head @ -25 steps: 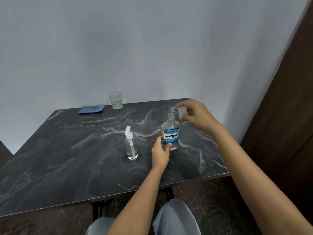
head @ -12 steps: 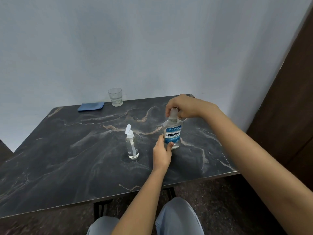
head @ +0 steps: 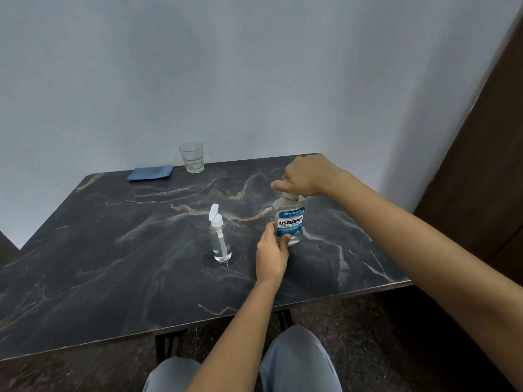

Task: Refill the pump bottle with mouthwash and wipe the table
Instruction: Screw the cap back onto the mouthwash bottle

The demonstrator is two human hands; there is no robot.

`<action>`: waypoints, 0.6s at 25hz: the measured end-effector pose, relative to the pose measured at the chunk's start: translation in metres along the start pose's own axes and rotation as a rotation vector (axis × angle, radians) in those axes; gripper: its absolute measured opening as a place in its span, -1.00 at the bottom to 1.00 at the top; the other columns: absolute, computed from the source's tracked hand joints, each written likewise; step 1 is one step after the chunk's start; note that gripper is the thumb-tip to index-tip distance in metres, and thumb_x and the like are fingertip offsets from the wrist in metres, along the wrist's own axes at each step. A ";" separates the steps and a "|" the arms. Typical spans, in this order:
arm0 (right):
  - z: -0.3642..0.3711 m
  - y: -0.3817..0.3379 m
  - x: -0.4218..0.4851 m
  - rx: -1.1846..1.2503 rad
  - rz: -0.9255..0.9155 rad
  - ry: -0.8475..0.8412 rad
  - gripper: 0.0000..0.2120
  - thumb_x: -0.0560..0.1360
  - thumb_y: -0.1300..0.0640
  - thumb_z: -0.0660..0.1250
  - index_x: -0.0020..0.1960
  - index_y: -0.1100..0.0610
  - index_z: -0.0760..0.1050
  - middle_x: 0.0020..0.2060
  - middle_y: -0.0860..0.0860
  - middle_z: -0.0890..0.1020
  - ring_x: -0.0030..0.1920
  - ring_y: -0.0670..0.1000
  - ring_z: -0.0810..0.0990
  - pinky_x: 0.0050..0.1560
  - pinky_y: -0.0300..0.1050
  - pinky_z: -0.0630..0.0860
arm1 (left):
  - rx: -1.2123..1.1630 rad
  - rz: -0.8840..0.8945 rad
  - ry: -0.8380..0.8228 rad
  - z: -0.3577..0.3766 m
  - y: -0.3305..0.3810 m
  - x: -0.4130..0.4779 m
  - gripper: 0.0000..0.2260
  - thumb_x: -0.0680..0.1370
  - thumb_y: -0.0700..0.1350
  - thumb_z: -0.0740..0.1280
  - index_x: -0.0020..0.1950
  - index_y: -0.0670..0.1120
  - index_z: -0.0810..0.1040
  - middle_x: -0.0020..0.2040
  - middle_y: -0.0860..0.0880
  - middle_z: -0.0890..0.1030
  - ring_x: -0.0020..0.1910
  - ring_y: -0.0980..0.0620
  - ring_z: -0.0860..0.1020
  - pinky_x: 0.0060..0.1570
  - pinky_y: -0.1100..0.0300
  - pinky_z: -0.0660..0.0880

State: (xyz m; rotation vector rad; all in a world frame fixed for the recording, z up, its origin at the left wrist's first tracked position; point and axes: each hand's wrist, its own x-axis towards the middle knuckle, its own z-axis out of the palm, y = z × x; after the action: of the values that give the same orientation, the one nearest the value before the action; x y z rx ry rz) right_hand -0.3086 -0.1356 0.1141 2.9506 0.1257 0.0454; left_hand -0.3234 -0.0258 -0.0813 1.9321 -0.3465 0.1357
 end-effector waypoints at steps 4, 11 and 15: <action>-0.005 0.015 -0.002 0.240 -0.047 -0.117 -0.46 0.49 -0.35 0.13 -0.07 0.12 0.56 -0.17 0.01 0.63 -0.20 0.01 0.58 -0.08 -0.05 0.50 | -0.003 0.006 0.004 0.000 -0.001 0.001 -0.77 0.58 -0.13 0.32 0.22 -0.07 0.45 0.15 0.00 0.60 0.11 0.03 0.56 0.09 0.13 0.50; -0.006 0.026 0.003 0.260 -0.172 -0.025 -0.72 0.34 -0.13 0.40 -0.08 0.04 0.54 -0.36 -0.12 0.49 -0.34 -0.10 0.46 -0.21 0.01 0.50 | 0.008 0.017 0.001 0.000 -0.003 0.002 -0.76 0.57 -0.12 0.32 0.23 -0.08 0.44 0.14 -0.02 0.60 0.11 0.02 0.56 0.10 0.08 0.52; -0.010 0.018 0.005 0.042 -0.200 -0.066 -0.68 0.43 -0.16 0.27 -0.15 0.11 0.49 -0.37 -0.08 0.49 -0.30 0.02 0.48 -0.31 -0.12 0.36 | 0.006 -0.004 -0.013 -0.001 0.000 0.002 -0.74 0.57 -0.11 0.32 0.24 -0.09 0.42 0.18 -0.04 0.58 0.15 0.01 0.54 0.14 0.05 0.51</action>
State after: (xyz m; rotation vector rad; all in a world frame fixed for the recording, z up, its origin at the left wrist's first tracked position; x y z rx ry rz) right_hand -0.3023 -0.1511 0.1276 2.9604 0.4158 -0.0836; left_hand -0.3213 -0.0251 -0.0802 1.9400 -0.3519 0.1217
